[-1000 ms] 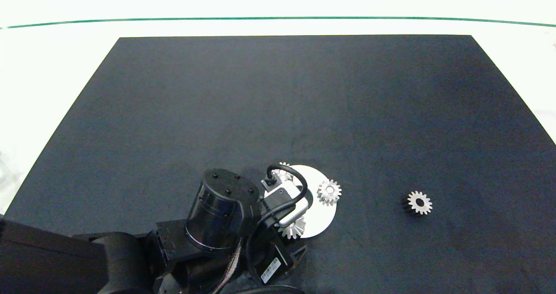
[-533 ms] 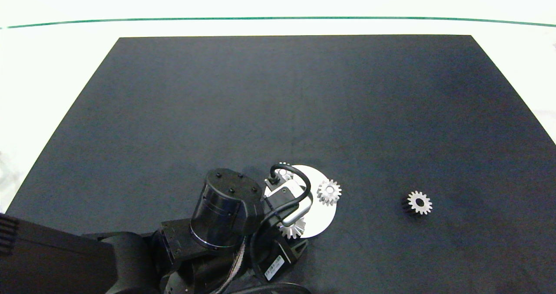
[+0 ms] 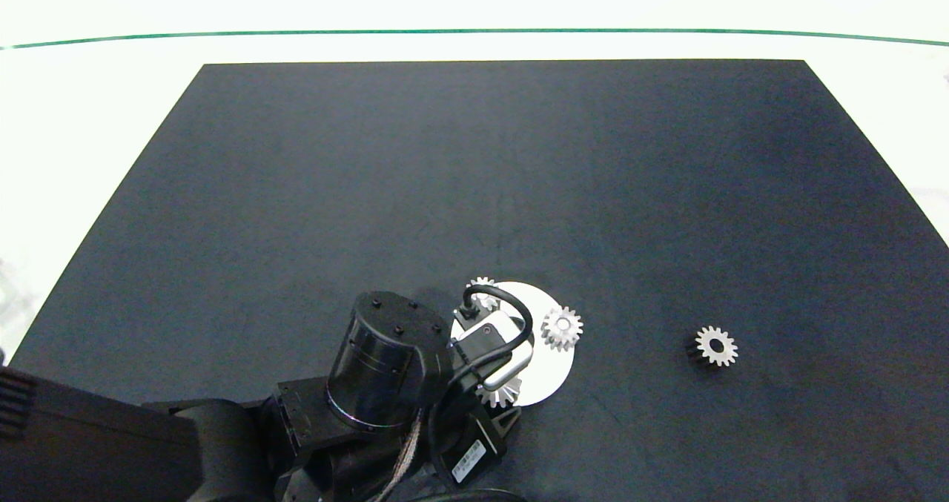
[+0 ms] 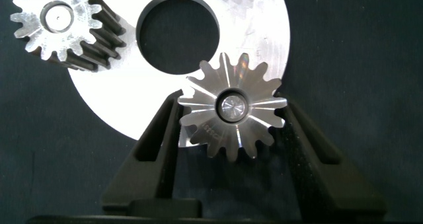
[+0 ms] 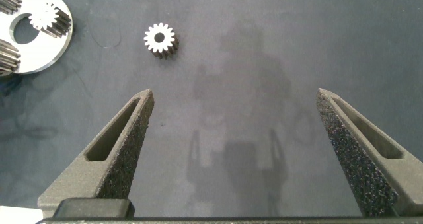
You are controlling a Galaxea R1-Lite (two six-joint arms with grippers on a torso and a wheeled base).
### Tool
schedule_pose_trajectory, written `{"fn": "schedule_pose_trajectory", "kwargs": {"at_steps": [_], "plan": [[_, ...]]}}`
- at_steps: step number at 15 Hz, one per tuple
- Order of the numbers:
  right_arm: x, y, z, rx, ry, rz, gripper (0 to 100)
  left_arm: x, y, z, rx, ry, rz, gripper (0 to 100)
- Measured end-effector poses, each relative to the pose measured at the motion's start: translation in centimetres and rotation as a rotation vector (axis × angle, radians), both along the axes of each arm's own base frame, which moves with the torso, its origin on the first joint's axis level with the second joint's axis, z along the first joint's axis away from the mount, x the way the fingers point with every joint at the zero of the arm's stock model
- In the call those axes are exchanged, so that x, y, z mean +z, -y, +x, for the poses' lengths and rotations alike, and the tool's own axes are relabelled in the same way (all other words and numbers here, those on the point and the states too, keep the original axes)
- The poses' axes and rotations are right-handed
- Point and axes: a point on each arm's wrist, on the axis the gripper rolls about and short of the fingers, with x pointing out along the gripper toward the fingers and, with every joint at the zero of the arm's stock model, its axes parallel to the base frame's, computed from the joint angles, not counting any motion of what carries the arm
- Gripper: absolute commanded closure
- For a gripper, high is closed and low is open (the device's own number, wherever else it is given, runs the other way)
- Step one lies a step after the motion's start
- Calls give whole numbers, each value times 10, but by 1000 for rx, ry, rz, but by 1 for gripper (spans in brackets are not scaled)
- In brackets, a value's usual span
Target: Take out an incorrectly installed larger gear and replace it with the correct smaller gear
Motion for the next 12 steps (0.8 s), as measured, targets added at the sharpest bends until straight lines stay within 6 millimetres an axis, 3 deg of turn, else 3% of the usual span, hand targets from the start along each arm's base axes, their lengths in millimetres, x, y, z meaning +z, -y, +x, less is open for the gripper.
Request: {"fn": "schedule_pose_trajectory", "kwargs": {"at_steps": [7, 12], "plan": [[0, 0, 0, -1, 0, 0, 0, 0, 0, 0, -2, 0, 0, 65], [0, 0, 0, 0, -1, 0, 0, 0, 0, -2, -7, -4, -2, 69]]}}
